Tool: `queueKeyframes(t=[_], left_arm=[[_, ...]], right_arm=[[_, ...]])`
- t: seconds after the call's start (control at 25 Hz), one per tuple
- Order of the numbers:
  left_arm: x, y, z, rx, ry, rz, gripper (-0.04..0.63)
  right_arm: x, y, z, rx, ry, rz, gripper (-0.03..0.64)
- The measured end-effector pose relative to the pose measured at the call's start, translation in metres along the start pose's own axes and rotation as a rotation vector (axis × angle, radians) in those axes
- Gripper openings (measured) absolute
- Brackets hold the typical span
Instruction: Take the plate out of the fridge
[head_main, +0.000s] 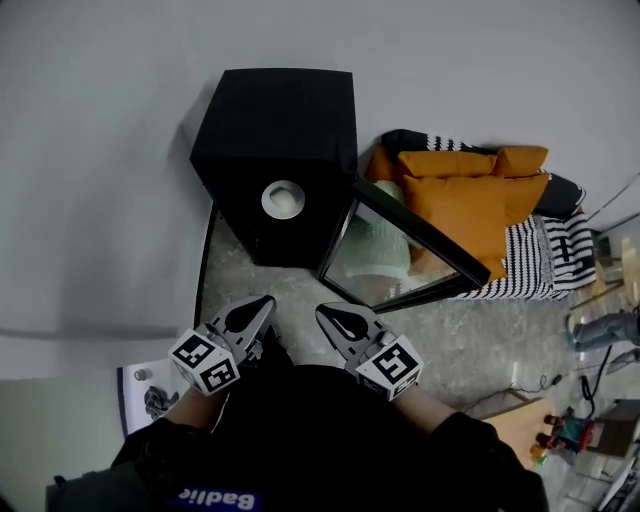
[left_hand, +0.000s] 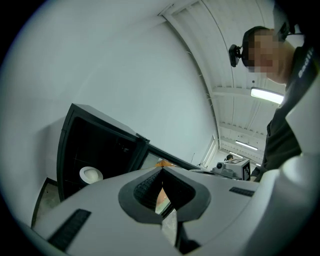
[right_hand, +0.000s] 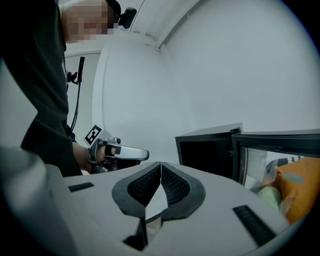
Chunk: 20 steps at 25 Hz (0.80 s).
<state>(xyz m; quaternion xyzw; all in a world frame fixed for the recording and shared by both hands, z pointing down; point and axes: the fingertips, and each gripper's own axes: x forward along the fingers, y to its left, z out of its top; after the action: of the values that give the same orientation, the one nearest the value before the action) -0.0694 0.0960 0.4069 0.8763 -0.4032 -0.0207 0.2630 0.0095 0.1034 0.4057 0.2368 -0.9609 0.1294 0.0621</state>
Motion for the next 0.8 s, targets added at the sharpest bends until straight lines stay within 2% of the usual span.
queueKeyframes(t=[0.2,0.4,0.68,0.8], left_arm=[[0.017,0.081,0.012,-0.090,0.036,0.009,0.005],[0.034,0.137,0.013,-0.089,0.093,0.017,0.005],[0.065,0.188,-0.005,-0.164,0.115,0.086,0.005],[0.080,0.202,-0.016,-0.174,0.119,0.128,0.014]], right_arm=[[0.050,-0.025,0.005,0.043,0.035,-0.098,0.009],[0.088,-0.040,0.003,0.071,0.053,-0.167,0.009],[0.100,-0.049,-0.017,0.083,0.107,-0.158,0.009],[0.095,-0.058,-0.025,0.088,0.127,-0.147,0.009]])
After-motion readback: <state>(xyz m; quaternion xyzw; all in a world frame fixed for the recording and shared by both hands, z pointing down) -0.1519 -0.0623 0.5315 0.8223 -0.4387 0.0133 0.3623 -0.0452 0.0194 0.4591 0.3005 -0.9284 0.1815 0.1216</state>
